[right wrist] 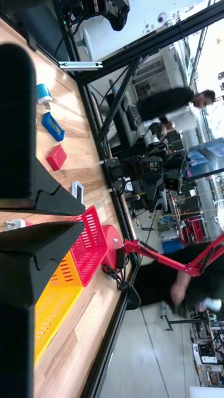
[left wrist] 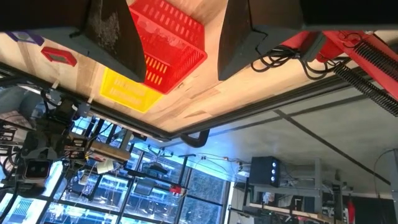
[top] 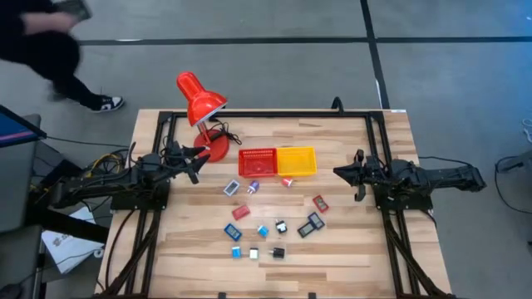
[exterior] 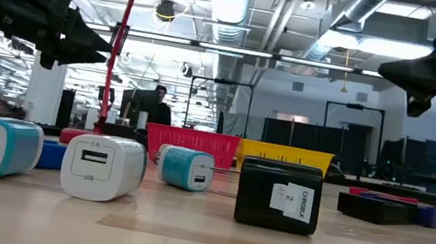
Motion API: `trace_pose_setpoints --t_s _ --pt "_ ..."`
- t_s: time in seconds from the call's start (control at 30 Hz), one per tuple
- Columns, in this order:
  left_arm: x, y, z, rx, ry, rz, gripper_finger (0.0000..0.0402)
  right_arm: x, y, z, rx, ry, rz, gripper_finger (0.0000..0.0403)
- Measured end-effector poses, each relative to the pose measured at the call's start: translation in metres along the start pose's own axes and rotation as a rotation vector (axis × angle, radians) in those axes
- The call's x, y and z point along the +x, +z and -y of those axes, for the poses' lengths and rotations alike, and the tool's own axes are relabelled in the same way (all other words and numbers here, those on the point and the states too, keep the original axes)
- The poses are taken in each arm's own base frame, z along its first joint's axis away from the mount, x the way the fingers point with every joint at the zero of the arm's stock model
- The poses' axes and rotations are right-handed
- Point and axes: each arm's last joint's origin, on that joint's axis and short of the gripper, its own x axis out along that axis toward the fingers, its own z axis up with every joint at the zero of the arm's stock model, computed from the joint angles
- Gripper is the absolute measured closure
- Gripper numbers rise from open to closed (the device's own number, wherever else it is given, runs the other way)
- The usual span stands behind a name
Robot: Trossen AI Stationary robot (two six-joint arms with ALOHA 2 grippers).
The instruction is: Pick & Place Office items
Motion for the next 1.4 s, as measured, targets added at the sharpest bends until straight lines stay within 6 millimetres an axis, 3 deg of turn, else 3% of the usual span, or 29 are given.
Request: trace_pose_setpoints --t_s 0.9,1.23,1.4 --pt "0.0 0.0 0.0 0.0 0.0 0.0 0.0206 0.0 0.0 0.0 -0.002 -0.005 0.004 0.0381" --pt "0.0 0.0 0.0 0.0 0.0 0.0 0.0206 -0.002 0.021 -0.002 0.161 0.004 0.218 0.0381" --pt "0.0 0.0 0.0 0.0 0.0 0.0 0.0206 -0.003 0.028 -0.003 0.218 0.004 0.244 0.0381"
